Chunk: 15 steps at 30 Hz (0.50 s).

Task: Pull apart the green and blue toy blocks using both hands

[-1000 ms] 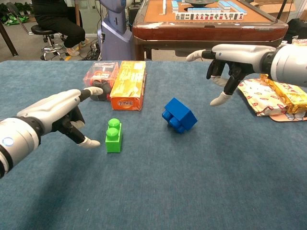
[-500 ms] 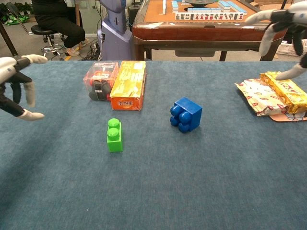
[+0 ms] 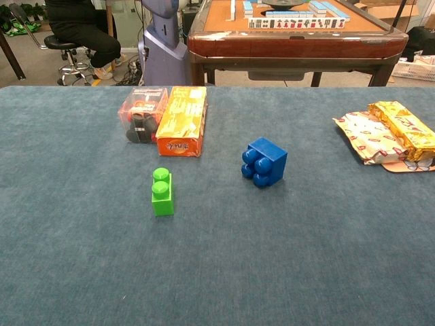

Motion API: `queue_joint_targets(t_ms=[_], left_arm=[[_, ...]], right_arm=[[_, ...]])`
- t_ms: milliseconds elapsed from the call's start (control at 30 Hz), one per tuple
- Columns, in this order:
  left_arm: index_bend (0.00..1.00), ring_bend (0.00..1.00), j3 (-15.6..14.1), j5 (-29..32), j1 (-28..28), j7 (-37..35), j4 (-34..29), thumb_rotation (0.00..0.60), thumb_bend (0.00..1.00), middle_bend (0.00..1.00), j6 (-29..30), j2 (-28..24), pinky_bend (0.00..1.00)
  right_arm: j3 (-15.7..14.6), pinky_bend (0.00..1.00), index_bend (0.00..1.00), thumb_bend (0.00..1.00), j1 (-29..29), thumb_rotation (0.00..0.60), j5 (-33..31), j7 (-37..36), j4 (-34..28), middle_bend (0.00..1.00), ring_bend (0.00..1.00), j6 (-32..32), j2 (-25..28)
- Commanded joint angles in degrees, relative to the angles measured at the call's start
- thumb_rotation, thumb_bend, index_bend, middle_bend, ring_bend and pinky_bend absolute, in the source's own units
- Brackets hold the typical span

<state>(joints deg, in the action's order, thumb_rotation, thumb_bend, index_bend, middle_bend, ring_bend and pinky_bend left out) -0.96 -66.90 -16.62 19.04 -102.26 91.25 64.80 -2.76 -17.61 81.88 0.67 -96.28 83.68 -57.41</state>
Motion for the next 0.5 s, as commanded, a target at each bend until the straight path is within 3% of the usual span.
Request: queue_joint_targets(t_ms=[33,300,367,400,467,500], left_arm=[[0.20,0.19,-1.76,-1.67,3.44,-2.92,0.76,0.600,0.04,0.28,1.52,-2.16,0.24],[0.22,0.18,-5.21,-7.79,7.55,-7.14,5.88,0.599,0.04,0.28,0.22,-3.26,0.20],[0.21,0.18,-5.76,-10.37,7.74,-7.82,7.74,0.518,0.04,0.28,-0.26,-3.15,0.15],[0.21,0.18,-5.85,-11.18,7.82,-7.95,8.43,0.408,0.04,0.28,-0.43,-3.00,0.10],[0.21,0.17,-5.64,-12.26,7.96,-7.88,9.46,0.284,0.04,0.28,-0.78,-2.52,0.03],[0.21,0.16,-5.38,-12.39,8.01,-7.47,9.79,0.261,0.04,0.28,-0.89,-2.21,0.01]], right_arm=[[-1.02,0.40,0.07,0.00,3.14,0.600,1.65,-0.03,1.39,0.28,0.30,2.89,-0.44],[-1.18,0.40,0.09,0.00,8.51,0.600,3.46,-2.69,3.83,0.28,0.30,7.41,-1.25],[-1.07,0.40,0.09,0.00,9.38,0.600,3.79,-3.34,4.32,0.28,0.30,7.87,-1.50],[-0.97,0.40,0.09,0.00,9.69,0.600,3.86,-3.69,4.53,0.28,0.30,7.99,-1.62],[-0.63,0.40,0.09,0.00,10.21,0.600,3.93,-4.49,4.98,0.28,0.30,8.04,-1.88],[-0.48,0.40,0.09,0.00,10.35,0.600,3.92,-4.84,5.11,0.28,0.30,7.91,-1.94]])
